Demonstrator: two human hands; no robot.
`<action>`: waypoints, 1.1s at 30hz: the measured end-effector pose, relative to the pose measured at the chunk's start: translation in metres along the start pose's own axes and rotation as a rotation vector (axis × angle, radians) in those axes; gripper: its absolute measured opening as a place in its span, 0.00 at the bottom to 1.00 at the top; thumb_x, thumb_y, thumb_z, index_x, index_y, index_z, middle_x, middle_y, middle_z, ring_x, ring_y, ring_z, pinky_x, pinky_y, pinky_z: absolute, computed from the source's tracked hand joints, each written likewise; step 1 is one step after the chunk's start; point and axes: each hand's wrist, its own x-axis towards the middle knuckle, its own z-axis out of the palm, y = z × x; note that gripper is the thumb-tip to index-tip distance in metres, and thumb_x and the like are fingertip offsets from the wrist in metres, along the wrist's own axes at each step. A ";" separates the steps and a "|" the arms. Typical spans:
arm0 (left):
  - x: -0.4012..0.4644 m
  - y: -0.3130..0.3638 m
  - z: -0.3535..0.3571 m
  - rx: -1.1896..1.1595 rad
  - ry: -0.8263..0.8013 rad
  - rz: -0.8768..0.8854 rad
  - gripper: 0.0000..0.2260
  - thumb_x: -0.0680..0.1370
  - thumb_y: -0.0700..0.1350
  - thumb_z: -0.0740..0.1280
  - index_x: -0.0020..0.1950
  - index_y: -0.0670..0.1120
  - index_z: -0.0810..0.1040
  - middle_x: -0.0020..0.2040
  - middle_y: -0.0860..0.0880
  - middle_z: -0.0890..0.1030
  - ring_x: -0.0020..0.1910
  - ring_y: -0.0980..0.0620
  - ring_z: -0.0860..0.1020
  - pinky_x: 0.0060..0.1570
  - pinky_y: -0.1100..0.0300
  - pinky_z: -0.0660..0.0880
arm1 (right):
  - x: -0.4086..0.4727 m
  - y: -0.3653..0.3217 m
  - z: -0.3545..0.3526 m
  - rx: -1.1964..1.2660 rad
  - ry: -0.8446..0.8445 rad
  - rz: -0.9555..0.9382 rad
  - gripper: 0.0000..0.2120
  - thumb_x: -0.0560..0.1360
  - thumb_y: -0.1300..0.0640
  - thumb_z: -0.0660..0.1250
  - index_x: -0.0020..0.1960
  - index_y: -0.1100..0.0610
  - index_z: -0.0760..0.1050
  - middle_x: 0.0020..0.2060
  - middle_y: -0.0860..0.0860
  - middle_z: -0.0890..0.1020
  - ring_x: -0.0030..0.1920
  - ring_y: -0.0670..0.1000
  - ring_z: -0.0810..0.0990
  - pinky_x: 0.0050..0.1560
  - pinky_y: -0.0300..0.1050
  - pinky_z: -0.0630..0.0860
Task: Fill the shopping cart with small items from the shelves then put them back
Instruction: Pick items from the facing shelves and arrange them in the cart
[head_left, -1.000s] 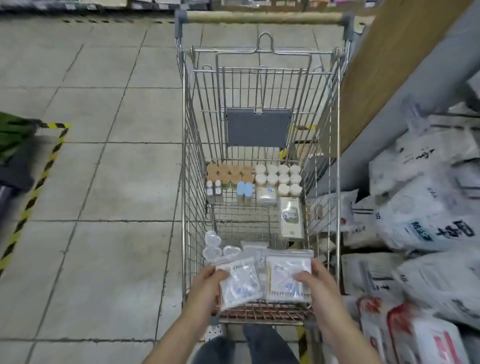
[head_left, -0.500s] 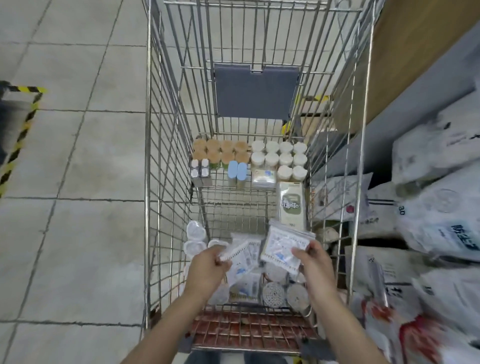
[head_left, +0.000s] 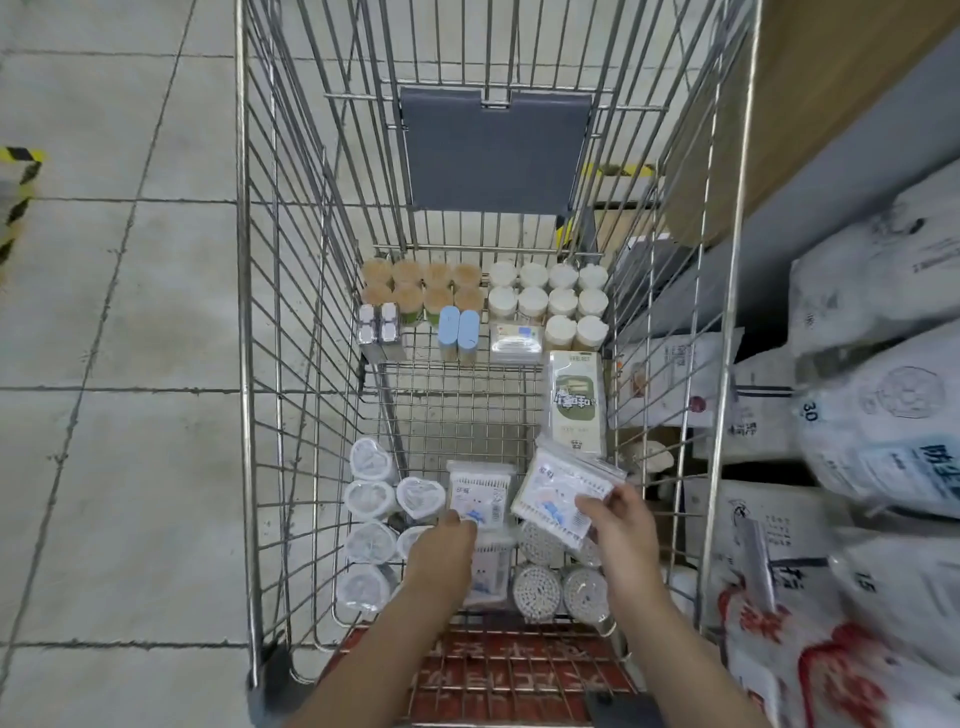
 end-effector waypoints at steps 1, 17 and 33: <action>0.001 -0.001 0.002 -0.021 0.000 -0.002 0.16 0.76 0.33 0.61 0.63 0.42 0.73 0.61 0.43 0.72 0.55 0.44 0.77 0.53 0.53 0.75 | 0.004 0.001 0.002 0.000 0.015 -0.008 0.13 0.75 0.69 0.65 0.58 0.59 0.73 0.51 0.53 0.81 0.47 0.50 0.80 0.39 0.40 0.75; 0.003 -0.005 0.017 0.289 0.035 0.143 0.20 0.76 0.34 0.63 0.67 0.41 0.66 0.64 0.41 0.72 0.64 0.42 0.68 0.62 0.48 0.65 | 0.079 0.028 0.059 -0.606 -0.276 -0.120 0.13 0.73 0.69 0.67 0.52 0.56 0.72 0.48 0.52 0.80 0.49 0.53 0.79 0.47 0.46 0.78; -0.005 -0.003 0.021 0.228 -0.003 0.105 0.27 0.74 0.32 0.63 0.71 0.40 0.60 0.69 0.40 0.64 0.68 0.41 0.62 0.61 0.49 0.67 | 0.101 0.072 0.065 -1.213 -0.376 -0.331 0.23 0.76 0.58 0.66 0.70 0.54 0.67 0.65 0.53 0.70 0.60 0.53 0.75 0.58 0.46 0.73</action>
